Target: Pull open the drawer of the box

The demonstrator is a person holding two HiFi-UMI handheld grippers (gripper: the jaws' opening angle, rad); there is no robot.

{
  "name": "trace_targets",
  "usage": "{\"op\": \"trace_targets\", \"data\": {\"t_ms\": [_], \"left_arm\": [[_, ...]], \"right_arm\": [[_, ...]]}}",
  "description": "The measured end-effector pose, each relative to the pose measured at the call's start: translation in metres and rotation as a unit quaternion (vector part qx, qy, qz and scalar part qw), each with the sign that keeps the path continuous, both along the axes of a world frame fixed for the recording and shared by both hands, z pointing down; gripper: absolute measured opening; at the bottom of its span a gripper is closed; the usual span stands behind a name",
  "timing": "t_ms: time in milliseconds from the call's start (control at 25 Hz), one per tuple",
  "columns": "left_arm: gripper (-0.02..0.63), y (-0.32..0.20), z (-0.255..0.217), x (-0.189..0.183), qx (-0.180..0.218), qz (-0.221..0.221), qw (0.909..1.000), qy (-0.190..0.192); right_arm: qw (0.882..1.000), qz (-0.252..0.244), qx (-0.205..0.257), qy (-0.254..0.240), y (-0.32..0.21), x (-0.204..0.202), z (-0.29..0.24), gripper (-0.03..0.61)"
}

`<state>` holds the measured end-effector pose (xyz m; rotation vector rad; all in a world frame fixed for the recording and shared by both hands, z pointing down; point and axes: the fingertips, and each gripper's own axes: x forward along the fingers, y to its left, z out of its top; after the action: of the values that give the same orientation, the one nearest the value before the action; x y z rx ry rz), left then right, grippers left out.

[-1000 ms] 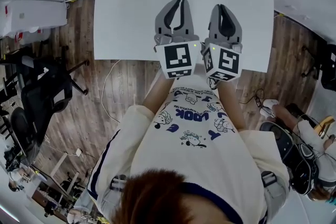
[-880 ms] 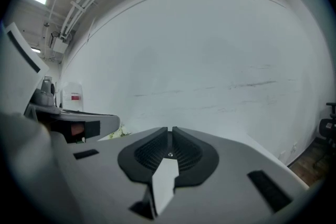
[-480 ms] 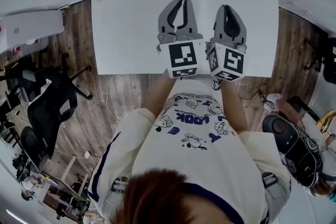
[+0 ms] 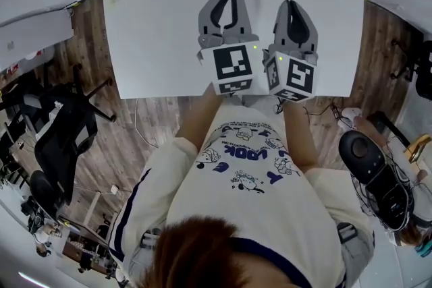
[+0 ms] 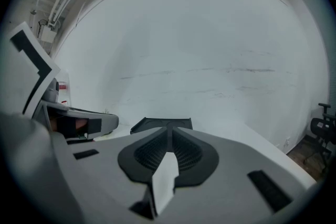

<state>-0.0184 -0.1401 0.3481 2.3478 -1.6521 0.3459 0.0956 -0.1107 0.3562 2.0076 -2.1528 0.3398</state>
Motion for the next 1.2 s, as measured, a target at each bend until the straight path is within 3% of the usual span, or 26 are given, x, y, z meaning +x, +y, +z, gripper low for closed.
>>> {"op": "trace_targets", "data": {"t_ms": [320, 640, 920, 1200], "left_arm": [[0.028, -0.025, 0.027, 0.01, -0.02, -0.002, 0.9994, -0.027], [0.031, -0.052, 0.063, 0.029, -0.059, 0.008, 0.9981, -0.019], [0.118, -0.076, 0.098, 0.042, -0.092, 0.008, 0.9954, -0.023], [0.124, -0.09, 0.117, 0.047, -0.111, 0.01, 0.9935, -0.023]], "right_arm": [[1.0, -0.017, -0.017, -0.008, -0.02, 0.005, 0.02, 0.044], [0.999, -0.028, -0.036, -0.017, -0.035, 0.013, 0.043, 0.044], [0.998, -0.032, -0.056, -0.017, -0.047, 0.027, 0.065, 0.044], [0.997, -0.038, -0.058, -0.022, -0.061, 0.027, 0.072, 0.044]]}}
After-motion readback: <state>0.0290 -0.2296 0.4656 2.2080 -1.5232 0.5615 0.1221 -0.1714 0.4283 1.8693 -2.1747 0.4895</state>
